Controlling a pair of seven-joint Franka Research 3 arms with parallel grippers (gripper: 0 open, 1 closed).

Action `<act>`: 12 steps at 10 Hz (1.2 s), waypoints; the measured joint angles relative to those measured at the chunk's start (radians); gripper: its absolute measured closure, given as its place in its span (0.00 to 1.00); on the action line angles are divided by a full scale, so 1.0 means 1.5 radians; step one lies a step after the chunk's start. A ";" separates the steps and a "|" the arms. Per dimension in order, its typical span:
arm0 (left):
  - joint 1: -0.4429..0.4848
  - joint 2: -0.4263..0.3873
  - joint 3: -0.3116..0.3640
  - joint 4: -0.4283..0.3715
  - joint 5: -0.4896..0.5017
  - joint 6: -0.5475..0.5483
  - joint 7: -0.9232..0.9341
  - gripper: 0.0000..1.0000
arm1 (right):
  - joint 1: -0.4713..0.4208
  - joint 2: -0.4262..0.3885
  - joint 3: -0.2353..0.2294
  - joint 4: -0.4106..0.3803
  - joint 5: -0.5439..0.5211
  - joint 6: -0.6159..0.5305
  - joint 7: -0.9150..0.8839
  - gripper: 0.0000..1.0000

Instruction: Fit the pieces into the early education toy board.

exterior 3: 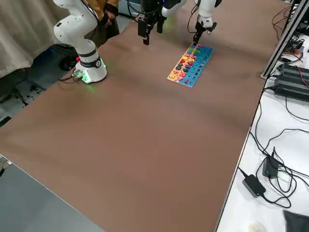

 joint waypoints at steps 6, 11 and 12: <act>-0.001 -0.001 -0.001 0.007 0.000 0.000 0.000 0.69 | 0.000 0.000 0.000 0.000 0.000 0.000 0.000 0.01; 0.005 -0.034 0.000 0.008 0.000 -0.019 0.004 0.69 | 0.000 0.000 0.000 0.000 0.000 -0.001 0.000 0.01; 0.006 -0.046 0.000 0.008 0.000 -0.029 0.005 0.69 | 0.000 0.000 0.000 0.000 0.000 -0.001 0.000 0.01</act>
